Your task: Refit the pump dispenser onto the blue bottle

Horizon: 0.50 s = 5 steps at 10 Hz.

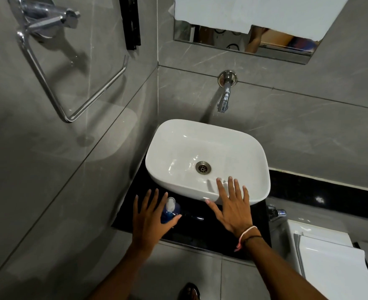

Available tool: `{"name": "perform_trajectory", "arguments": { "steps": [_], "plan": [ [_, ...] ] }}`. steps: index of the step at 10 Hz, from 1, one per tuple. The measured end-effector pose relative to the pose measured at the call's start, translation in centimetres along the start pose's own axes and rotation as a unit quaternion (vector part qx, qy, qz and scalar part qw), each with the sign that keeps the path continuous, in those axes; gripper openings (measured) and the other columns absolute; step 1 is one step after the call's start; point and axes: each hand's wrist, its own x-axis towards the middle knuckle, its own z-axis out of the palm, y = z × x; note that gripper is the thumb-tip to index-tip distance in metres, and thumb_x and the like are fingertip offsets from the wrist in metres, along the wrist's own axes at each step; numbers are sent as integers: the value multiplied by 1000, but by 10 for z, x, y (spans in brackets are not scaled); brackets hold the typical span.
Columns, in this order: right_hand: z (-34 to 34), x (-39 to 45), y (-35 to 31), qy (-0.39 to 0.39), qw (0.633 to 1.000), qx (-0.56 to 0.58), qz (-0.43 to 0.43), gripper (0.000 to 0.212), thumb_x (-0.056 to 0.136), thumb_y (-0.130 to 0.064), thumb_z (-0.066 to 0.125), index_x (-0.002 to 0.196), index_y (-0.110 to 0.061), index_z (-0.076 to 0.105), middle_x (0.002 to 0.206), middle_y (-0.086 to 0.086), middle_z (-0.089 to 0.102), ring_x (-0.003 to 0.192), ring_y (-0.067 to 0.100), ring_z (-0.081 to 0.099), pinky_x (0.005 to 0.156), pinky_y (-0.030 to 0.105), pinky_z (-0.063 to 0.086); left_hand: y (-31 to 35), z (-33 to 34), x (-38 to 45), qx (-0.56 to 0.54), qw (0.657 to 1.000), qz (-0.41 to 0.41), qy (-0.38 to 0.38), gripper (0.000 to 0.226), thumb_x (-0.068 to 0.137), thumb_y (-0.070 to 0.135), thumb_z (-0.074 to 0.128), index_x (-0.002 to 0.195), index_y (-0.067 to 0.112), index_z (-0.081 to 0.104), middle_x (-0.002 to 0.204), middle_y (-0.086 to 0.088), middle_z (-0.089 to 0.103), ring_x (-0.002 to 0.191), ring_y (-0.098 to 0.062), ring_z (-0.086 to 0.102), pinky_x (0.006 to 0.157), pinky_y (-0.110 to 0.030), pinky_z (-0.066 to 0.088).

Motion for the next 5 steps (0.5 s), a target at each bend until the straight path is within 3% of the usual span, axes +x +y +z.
{"name": "perform_trajectory", "arguments": {
  "steps": [2, 4, 5],
  "plan": [
    [-2, -1, -2, -11, 1000, 15, -1, 105, 84, -84, -7, 158, -20, 33, 163, 22, 32, 152, 43, 29, 123, 62, 24, -44, -17, 7, 25, 999, -29, -2, 80, 78, 76, 54, 131, 18, 63, 138, -15, 61, 131, -35, 52, 115, -59, 27],
    [0, 0, 3, -14, 1000, 6, -12, 103, 82, -85, -1, 159, -23, 27, 166, 19, 27, 155, 40, 22, 126, 59, 17, -55, -27, 5, 30, 999, -27, -2, 89, 81, 81, 42, 132, 11, 61, 137, -19, 61, 130, -39, 51, 111, -57, 35],
    [5, -1, 5, -12, 1000, 17, -16, 103, 80, -87, 1, 162, -25, 16, 169, 18, 16, 157, 37, 12, 127, 57, 9, -49, -34, 0, -7, 999, -36, 7, 99, 76, 81, 50, 139, 6, 52, 141, -20, 57, 131, -37, 51, 110, -57, 37]
  ]
}}
